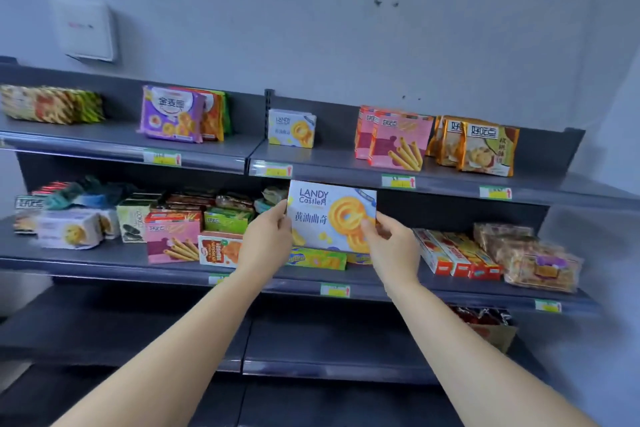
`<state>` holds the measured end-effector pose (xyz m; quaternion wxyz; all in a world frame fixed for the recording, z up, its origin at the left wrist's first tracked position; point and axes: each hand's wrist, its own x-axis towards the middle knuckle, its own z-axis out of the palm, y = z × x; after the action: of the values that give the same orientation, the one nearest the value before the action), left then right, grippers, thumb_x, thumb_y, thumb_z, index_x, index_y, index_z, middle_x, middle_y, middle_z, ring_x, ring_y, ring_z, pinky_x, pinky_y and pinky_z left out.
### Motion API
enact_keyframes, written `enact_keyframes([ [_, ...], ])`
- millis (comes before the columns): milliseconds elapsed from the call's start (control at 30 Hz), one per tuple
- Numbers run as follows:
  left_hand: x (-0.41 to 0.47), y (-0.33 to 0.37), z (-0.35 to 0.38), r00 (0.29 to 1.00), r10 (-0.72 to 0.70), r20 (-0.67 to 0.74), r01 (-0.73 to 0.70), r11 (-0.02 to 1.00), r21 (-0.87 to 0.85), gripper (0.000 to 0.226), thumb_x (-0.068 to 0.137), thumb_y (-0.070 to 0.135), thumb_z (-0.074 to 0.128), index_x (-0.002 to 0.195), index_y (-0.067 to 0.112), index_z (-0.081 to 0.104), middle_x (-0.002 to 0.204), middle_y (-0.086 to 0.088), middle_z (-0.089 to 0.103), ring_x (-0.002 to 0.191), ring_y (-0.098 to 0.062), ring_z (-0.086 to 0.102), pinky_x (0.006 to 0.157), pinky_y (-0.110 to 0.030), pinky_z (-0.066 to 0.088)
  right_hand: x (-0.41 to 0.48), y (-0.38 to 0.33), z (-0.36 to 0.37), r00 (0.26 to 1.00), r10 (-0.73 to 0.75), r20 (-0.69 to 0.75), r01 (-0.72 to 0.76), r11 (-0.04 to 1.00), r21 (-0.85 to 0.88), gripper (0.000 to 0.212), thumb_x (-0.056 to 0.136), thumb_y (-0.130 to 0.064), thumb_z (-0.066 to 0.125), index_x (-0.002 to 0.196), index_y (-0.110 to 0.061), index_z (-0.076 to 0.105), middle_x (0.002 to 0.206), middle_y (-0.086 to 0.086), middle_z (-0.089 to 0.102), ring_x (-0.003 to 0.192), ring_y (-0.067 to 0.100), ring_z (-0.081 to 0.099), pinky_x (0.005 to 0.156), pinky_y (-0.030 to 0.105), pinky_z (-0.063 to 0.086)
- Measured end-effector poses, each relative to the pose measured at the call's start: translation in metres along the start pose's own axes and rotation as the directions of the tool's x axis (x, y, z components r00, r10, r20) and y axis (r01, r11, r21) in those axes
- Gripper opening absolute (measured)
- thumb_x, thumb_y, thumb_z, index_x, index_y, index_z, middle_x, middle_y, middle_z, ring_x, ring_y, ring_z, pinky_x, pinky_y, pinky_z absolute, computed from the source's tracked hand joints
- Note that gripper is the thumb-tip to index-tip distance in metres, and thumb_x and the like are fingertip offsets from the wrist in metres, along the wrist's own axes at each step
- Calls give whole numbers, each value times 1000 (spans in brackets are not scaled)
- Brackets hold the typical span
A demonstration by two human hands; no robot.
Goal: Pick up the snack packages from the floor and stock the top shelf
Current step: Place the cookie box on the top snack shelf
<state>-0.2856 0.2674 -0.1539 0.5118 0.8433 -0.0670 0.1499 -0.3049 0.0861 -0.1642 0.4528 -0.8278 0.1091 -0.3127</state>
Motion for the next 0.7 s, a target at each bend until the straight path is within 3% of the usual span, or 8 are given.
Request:
enact_keyframes([
  [33, 13, -2, -8, 1000, 18, -2, -18, 1000, -6, 40, 101, 16, 34, 136, 25, 50, 79, -2, 64, 53, -16, 45, 49, -28, 29, 8, -7, 11, 1000, -10, -12, 10, 1000, 7, 35, 91, -38, 57, 122, -24, 66, 104, -6, 70, 94, 13, 60, 74, 27, 43],
  [167, 65, -6, -41, 998, 58, -17, -58, 998, 15, 42, 101, 20, 36, 142, 24, 44, 111, -5, 66, 70, -18, 56, 54, -25, 35, 41, -38, 51, 999, -31, -43, 33, 999, 34, 39, 92, -40, 57, 126, -21, 63, 114, -2, 68, 106, 16, 61, 81, 28, 44],
  [400, 156, -17, -76, 997, 82, 9, -82, 995, 57, 44, 100, 20, 35, 142, 28, 43, 114, -1, 67, 50, -10, 46, 45, -25, 31, 95, -83, 106, 995, -64, -72, 69, 995, 75, 32, 92, -32, 61, 119, -17, 67, 95, -4, 64, 90, 14, 58, 77, 28, 43],
  [700, 263, -44, -61, 995, 86, 55, -86, 996, 2, 42, 100, 22, 35, 139, 27, 47, 114, 1, 66, 55, -11, 48, 52, -24, 36, 181, -87, 162, 994, -94, -48, 95, 995, 29, 30, 92, -28, 61, 121, -20, 66, 109, -1, 70, 99, 17, 63, 84, 34, 50],
])
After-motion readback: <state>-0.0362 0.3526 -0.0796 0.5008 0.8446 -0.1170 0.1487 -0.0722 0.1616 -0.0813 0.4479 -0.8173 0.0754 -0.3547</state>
